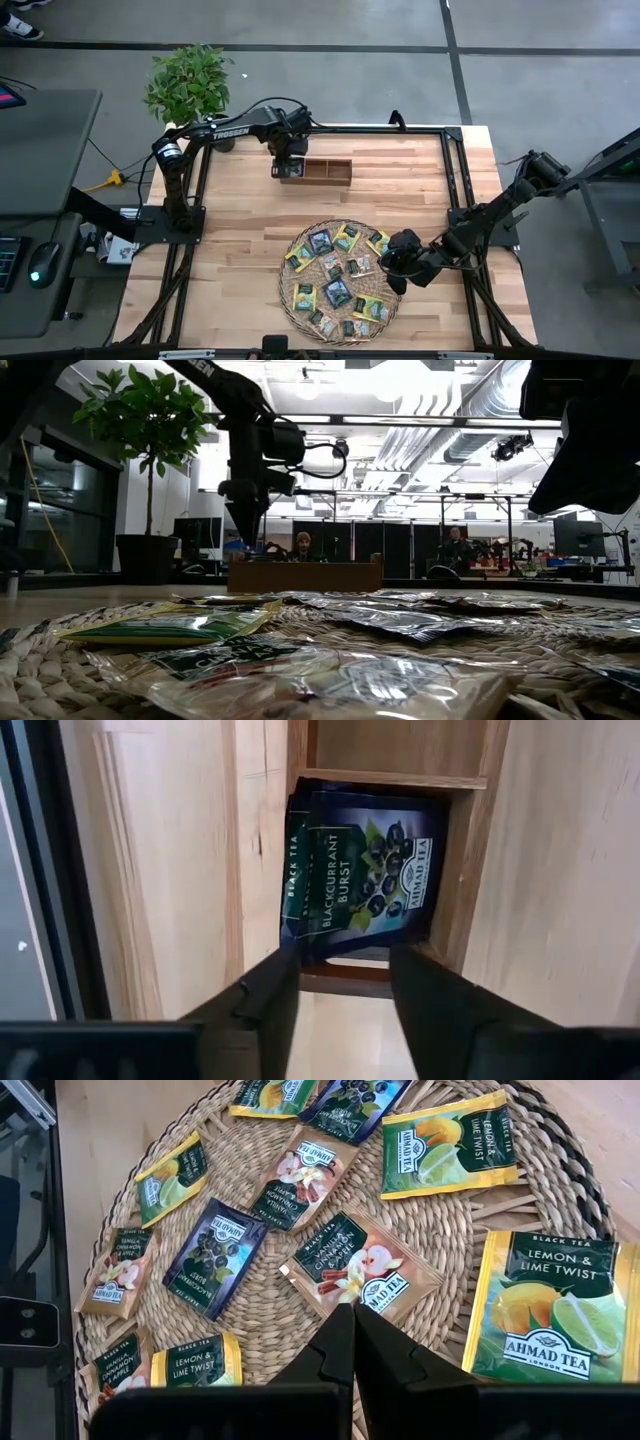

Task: Pick & Place Tea
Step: Put the purple tea bag in the left section of the wooden organizer

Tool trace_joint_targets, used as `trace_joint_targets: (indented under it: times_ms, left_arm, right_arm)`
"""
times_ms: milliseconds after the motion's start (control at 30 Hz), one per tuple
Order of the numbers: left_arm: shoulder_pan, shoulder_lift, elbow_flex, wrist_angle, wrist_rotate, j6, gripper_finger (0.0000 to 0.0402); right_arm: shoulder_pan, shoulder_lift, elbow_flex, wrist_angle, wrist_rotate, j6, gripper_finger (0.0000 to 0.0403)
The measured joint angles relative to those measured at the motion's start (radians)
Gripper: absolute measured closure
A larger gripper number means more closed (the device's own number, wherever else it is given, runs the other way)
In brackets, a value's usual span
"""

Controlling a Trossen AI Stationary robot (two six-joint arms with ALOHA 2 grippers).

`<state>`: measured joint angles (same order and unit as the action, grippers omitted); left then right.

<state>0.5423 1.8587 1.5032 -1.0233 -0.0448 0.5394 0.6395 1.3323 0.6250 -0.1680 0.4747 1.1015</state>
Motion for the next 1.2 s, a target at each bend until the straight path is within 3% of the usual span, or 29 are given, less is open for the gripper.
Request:
trace_joint_targets:
  times_ms: [167,400,567,800,1000,1200]
  left_arm:
    - [0.000,0.000,0.019,-0.005,0.000,-0.047,0.0219]
    - [-0.002,-0.005,0.131,-0.044,0.010,-0.110,0.0232]
    - [-0.019,-0.005,0.205,-0.104,0.128,-0.210,0.0272]
    - [-0.110,-0.005,0.213,-0.133,0.264,-0.316,0.0390]
    - [-0.248,-0.005,0.210,-0.124,0.267,-0.359,0.0397]
    - [-0.370,-0.005,0.119,-0.006,0.267,-0.444,0.0400]
  right_arm:
    - [0.000,0.000,0.000,0.000,0.000,0.000,0.0403]
    - [0.000,0.000,0.000,0.000,0.000,-0.001,0.0403]
    - [0.000,0.000,0.000,0.000,0.001,-0.003,0.0403]
    - [0.000,0.000,0.000,0.000,0.008,-0.010,0.0403]
    - [0.000,0.000,0.000,0.011,0.016,-0.037,0.0403]
    - [0.000,0.000,0.000,0.014,0.018,-0.032,0.0403]
